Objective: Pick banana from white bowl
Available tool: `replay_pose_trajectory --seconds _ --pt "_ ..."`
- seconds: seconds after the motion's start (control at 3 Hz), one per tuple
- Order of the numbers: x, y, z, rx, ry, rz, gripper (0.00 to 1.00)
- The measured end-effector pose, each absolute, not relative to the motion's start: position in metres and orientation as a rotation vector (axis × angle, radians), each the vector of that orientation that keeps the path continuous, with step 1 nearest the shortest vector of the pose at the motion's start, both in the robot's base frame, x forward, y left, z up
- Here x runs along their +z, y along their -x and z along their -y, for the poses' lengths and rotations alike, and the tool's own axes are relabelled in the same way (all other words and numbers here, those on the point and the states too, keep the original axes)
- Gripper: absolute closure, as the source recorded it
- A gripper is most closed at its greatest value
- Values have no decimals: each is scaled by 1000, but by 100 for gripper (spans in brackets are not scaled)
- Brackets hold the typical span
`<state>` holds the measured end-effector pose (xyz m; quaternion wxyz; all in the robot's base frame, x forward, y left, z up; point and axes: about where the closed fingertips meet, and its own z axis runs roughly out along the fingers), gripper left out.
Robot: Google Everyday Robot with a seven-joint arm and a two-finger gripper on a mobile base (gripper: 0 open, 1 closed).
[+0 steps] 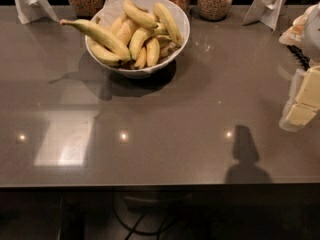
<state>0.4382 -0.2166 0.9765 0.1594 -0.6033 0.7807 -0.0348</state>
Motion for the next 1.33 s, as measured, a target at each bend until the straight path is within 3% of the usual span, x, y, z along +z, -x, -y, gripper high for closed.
replay_pose_trajectory --seconds 0.67,1.33 --pt "979 -444 206 -95 1700 -2201 0" --pt "989 -500 135 -97 1614 -2087 0"
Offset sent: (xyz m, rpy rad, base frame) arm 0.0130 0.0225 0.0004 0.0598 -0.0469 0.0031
